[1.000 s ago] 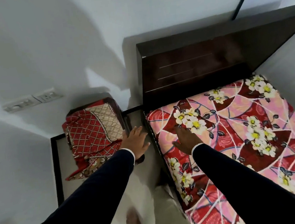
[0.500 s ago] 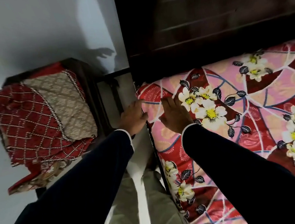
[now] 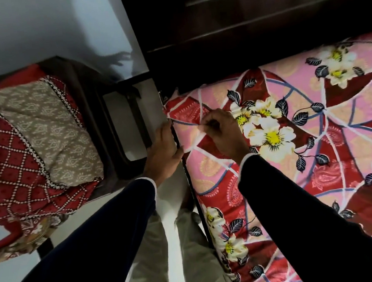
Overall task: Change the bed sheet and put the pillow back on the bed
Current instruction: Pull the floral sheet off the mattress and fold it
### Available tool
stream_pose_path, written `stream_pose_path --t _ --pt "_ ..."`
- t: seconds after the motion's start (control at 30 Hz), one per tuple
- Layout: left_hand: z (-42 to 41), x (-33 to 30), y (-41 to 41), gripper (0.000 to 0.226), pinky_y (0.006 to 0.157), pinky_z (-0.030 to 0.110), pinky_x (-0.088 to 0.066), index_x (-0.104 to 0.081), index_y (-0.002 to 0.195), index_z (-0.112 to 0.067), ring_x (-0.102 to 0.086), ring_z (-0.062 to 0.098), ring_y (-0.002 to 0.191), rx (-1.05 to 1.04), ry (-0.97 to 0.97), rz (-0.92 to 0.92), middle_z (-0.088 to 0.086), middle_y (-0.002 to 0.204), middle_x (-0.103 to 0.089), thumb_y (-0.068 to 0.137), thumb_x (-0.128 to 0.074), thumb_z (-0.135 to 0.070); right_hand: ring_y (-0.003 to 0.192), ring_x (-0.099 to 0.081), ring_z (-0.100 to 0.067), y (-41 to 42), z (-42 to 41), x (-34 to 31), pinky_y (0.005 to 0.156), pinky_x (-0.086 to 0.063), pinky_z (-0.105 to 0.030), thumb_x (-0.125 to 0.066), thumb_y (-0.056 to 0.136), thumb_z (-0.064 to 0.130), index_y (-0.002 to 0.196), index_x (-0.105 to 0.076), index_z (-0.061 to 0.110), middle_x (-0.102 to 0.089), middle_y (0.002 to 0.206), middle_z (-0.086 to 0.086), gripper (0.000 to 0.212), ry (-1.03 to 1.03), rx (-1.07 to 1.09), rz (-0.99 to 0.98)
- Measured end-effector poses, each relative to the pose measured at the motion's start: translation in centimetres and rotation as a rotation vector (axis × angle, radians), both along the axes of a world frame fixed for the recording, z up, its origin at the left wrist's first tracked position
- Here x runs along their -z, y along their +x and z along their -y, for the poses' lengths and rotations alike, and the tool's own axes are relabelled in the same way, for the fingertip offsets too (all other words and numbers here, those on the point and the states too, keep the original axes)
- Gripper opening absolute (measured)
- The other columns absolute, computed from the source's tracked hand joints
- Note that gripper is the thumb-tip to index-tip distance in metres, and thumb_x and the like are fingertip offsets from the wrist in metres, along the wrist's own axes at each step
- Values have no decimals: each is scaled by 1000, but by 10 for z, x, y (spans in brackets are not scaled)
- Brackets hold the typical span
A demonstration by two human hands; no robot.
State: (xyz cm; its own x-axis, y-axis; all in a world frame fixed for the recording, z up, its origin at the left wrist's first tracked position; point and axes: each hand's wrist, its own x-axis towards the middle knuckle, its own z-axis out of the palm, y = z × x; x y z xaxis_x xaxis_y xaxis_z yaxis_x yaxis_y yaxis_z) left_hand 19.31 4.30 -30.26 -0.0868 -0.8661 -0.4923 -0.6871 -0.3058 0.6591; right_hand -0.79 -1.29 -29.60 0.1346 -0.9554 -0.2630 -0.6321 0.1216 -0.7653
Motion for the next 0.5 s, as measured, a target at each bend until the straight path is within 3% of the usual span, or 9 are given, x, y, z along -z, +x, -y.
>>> stream_pose_path --t 0.07,0.13,0.23,0.33,0.4,0.5 --pt "10 -3 2 92 116 56 -29 -9 159 -27 -21 27 150 67 -139 19 5 165 -13 90 -68 -42 81 -59 1 -16 -7 -17 75 -47 -15 -74 86 11 89 -65 7 -63 88 7 10 141 -76 179" --pt "19 -3 2 92 117 57 -27 -14 158 -34 -19 27 151 206 -225 78 3 165 -14 87 -73 -37 76 -59 2 -36 -18 -33 73 -48 -15 -73 87 11 87 -65 8 -64 83 6 9 284 -148 265" --pt "25 -7 -9 65 114 53 -28 -45 145 -31 -29 28 144 383 -325 197 3 157 -30 86 -73 -37 78 -59 -2 -72 -36 -56 74 -47 -17 -72 89 11 86 -66 14 -65 79 12 7 457 -221 353" --pt "24 -9 -27 31 102 48 -41 -65 117 -15 -52 29 122 493 -472 172 6 131 -57 88 -69 -26 74 -56 -2 -95 -56 -67 71 -44 -14 -64 90 -7 86 -62 6 -62 76 11 14 529 -80 431" --pt "22 -14 -39 17 86 40 -50 -63 107 -10 -63 29 100 409 -367 -39 8 107 -67 90 -63 -13 72 -56 -3 -98 -66 -65 69 -46 -18 -63 88 -10 85 -59 5 -62 76 6 17 518 90 468" --pt "20 -32 -58 14 73 28 -49 -56 101 -26 -67 12 85 189 33 -347 -14 86 -66 99 -55 -12 75 -62 -8 -95 -74 -52 73 -52 -28 -67 91 16 91 -55 9 -66 82 0 14 440 416 432"
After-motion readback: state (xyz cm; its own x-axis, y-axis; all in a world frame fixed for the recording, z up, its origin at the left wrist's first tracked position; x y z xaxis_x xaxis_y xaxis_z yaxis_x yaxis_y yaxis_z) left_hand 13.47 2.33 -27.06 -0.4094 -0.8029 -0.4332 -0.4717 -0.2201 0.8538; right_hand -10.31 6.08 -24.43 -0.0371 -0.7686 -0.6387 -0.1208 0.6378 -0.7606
